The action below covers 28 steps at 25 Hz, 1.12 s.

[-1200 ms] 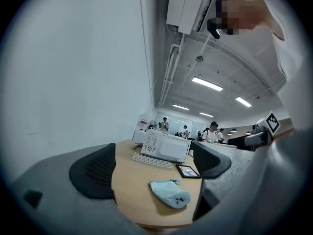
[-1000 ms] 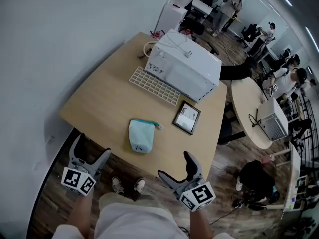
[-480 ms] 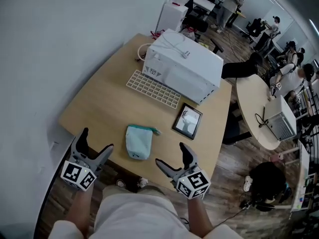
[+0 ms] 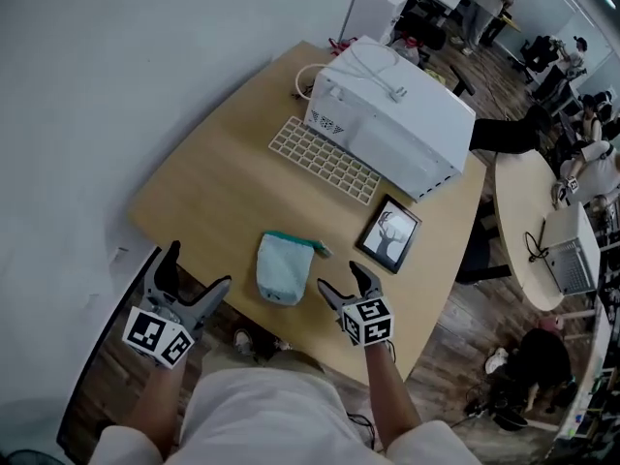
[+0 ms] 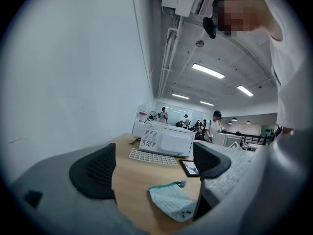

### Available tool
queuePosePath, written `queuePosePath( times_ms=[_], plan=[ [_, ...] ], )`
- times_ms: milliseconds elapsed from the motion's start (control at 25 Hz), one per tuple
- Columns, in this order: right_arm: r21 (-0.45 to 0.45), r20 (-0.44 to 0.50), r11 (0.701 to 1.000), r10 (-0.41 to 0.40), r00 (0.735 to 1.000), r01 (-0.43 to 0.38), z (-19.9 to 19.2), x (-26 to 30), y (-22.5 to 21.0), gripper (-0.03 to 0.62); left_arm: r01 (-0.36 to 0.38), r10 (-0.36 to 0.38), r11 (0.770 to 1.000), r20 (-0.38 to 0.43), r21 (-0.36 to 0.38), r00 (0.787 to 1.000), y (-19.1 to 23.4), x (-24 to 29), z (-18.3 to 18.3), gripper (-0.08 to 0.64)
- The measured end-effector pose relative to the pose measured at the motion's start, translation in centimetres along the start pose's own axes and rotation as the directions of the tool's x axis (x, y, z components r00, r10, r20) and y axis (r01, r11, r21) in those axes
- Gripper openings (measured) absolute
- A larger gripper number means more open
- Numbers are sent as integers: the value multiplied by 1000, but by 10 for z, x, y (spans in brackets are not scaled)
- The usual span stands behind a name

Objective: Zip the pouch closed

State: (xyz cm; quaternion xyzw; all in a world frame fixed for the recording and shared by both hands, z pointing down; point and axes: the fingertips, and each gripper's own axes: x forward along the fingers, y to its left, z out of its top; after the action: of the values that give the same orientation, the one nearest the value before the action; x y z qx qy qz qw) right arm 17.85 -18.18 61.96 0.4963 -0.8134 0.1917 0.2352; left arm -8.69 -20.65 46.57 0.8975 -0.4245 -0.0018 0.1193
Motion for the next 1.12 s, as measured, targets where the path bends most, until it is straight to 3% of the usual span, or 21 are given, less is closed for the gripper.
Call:
queuePosePath(
  times_ms=[320, 1000, 1040, 1120],
  plan=[
    [-85, -169, 996, -31, 985, 17, -32, 72, -35, 283, -113, 114, 993, -42, 21, 993, 15, -24, 1, 491],
    [-78, -312, 997, 2, 950, -28, -54, 104, -41, 171, -247, 246, 969, -27, -9, 969, 15, -56, 2, 491],
    [-88, -316, 996, 1, 949, -31, -54, 103, -40, 151, -258, 258, 966, -24, -12, 966, 17, -59, 3, 491],
    [-118, -322, 993, -14, 946, -25, -55, 100, -41, 32, -272, 272, 962, -13, -12, 962, 19, -63, 6, 491]
  ],
)
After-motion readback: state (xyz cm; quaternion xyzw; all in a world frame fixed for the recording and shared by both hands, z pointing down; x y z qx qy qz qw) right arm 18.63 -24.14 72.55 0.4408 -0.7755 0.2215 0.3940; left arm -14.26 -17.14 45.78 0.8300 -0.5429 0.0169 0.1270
